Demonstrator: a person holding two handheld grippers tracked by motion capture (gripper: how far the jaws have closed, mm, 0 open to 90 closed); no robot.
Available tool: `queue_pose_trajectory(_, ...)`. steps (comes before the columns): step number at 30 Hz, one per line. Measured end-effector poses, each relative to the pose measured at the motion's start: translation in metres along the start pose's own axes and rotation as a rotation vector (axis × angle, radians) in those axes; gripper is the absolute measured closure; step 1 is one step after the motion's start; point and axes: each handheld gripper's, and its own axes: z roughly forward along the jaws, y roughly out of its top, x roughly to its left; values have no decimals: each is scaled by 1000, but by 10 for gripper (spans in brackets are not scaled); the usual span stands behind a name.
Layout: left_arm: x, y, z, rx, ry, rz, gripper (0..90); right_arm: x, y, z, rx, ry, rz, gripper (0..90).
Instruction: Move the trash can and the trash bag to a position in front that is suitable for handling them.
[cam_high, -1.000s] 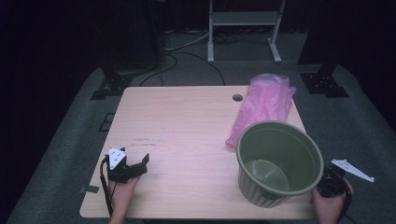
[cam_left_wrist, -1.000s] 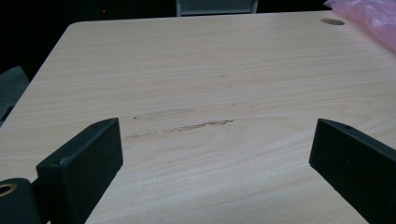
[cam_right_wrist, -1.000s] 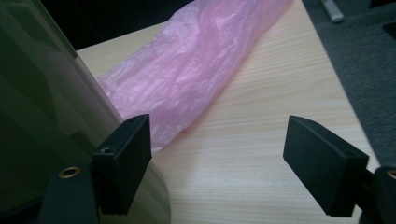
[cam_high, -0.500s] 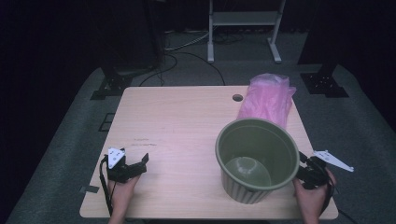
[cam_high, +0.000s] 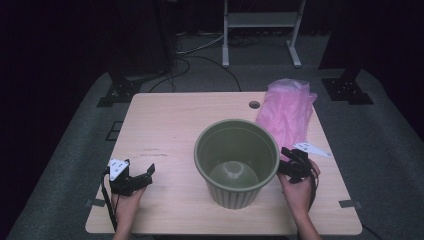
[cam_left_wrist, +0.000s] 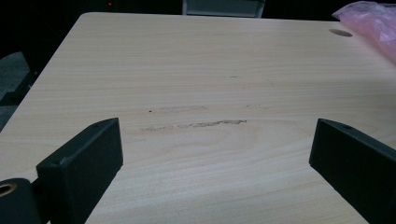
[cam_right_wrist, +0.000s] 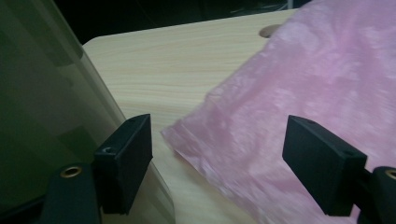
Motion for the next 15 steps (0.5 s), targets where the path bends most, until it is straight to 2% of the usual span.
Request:
queue_pose_trajectory(1, 0, 0, 0, -4, 1, -5, 15, 7, 4, 9, 7, 13, -7, 232)
queue_pose_trajectory(3, 1, 0, -1, -5, 2, -9, 15, 9, 6, 13, 9, 18, -9, 232)
queue_pose_trajectory(4, 2, 0, -1, -4, 2, -16, 15, 16, 9, 23, 19, 35, -20, 232)
queue_pose_trajectory(5, 2, 0, -1, -4, 2, -16, 15, 16, 9, 23, 19, 35, -20, 232)
queue_pose_trajectory(6, 3, -1, -1, -3, -1, -20, 15, 19, 11, 30, 30, 56, -35, 226)
queue_pose_trajectory(8, 3, -1, -2, -3, -2, -25, 15, 19, 13, 32, 35, 52, -43, 216)
queue_pose_trajectory(9, 4, -1, -2, -4, -2, -21, 15, 17, 14, 34, 35, 46, -50, 216)
queue_pose_trajectory(10, 3, -1, -2, -4, -3, -17, 15, 5, 20, 36, 37, 3, -71, 218)
queue_pose_trajectory(11, 3, -1, -2, -4, -4, -16, 15, -1, 22, 38, 43, -14, -76, 229)
queue_pose_trajectory(14, 3, -1, -2, 0, -6, -19, 15, -29, 27, 46, 99, -67, -39, 236)
queue_pose_trajectory(15, 3, -1, -2, 0, -6, -19, 15, -29, 27, 46, 99, -67, -39, 236)
